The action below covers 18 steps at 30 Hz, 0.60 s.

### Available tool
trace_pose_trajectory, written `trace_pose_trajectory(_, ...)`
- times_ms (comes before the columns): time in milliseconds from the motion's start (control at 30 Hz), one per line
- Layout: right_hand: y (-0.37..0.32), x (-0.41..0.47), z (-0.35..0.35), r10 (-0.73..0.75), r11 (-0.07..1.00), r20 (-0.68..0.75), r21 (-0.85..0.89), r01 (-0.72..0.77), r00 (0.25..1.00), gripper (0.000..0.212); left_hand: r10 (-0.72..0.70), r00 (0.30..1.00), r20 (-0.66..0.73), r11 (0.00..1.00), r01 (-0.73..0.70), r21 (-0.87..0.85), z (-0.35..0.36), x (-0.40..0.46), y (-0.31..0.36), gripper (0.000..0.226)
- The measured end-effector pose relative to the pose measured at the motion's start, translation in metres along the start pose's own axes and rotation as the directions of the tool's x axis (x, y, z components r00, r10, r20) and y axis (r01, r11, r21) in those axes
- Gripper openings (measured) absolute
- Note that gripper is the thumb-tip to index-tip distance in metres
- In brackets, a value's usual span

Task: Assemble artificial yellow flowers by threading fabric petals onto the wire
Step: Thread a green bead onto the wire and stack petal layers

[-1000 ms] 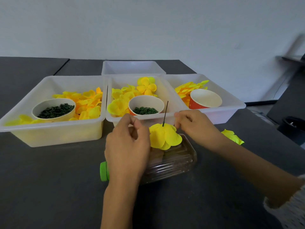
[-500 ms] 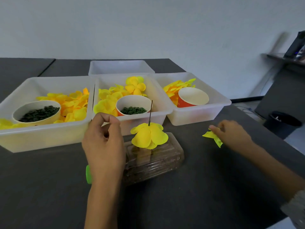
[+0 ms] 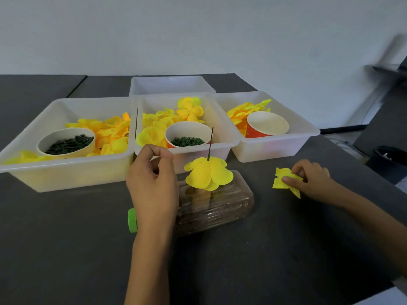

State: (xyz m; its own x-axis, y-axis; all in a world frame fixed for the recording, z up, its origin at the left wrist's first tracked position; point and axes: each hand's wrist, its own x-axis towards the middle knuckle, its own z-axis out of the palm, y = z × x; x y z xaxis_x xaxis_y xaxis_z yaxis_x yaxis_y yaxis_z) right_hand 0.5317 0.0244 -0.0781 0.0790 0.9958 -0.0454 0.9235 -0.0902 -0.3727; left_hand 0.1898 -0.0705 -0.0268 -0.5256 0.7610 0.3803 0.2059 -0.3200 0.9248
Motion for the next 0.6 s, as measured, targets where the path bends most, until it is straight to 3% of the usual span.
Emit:
trace_pose_trajectory(67, 0.002, -0.002, -0.001, -0.018, 0.999, -0.079, 0.034, 0.021, 0.997, 0.037, -0.003, 1.0, -0.002, 1.0, 0.003, -0.008, 0.0, 0.0, -0.001, 0.014)
trace_pose_trajectory(167, 0.01, -0.007, -0.001, 0.089, 0.995, -0.137, -0.032, -0.094, 0.987, 0.041, -0.007, 1.0, -0.008, 1.0, 0.007, 0.001, 0.0, 0.0, -0.002, 0.016)
trace_pose_trajectory(333, 0.001, -0.017, 0.0, 0.035, 0.993, 0.02, -0.111, -0.032, 0.999, 0.032, -0.001, 1.0, -0.004, 1.0, 0.001, 0.027, 0.0, 0.0, -0.003, 0.016)
trace_pose_trajectory(600, -0.014, -0.013, 0.0, -0.012, 1.0, 0.044, 0.004, 0.012, 0.999, 0.028, -0.002, 1.0, -0.002, 0.999, 0.002, 0.05, 0.001, 0.001, -0.004, 0.013)
